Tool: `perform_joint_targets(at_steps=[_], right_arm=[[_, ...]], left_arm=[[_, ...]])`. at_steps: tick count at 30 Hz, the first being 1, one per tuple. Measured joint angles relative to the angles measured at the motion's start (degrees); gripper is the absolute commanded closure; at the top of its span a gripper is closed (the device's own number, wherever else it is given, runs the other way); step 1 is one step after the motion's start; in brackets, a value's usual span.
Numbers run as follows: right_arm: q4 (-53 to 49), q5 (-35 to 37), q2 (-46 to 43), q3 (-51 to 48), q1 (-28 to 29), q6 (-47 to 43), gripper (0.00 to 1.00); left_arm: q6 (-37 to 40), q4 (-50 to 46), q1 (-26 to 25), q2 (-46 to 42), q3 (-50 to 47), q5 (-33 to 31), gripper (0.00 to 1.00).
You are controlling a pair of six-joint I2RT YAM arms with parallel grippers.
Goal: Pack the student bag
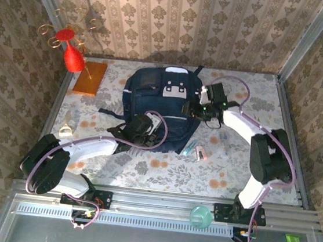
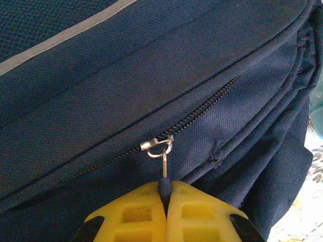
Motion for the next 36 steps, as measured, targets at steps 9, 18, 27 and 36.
perform_joint_targets(at_steps=[9,18,27,36], right_arm=[[12.2,-0.2,-4.46,-11.5,6.67,10.34,0.28],[15.15,1.95,-0.66,-11.5,6.82,14.21,0.91],[14.16,-0.9,-1.86,-11.17,4.02,10.03,1.0],[7.58,-5.99,-1.79,-5.99,1.38,4.31,1.0]], left_arm=[[-0.22,0.13,-0.07,1.6,0.33,0.02,1.0],[-0.15,-0.26,0.0,1.36,0.33,-2.86,1.0],[1.9,-2.58,6.47,-3.23,-1.66,-5.6,1.0],[3.52,-3.85,15.67,-5.01,-1.92,-4.63,1.0]])
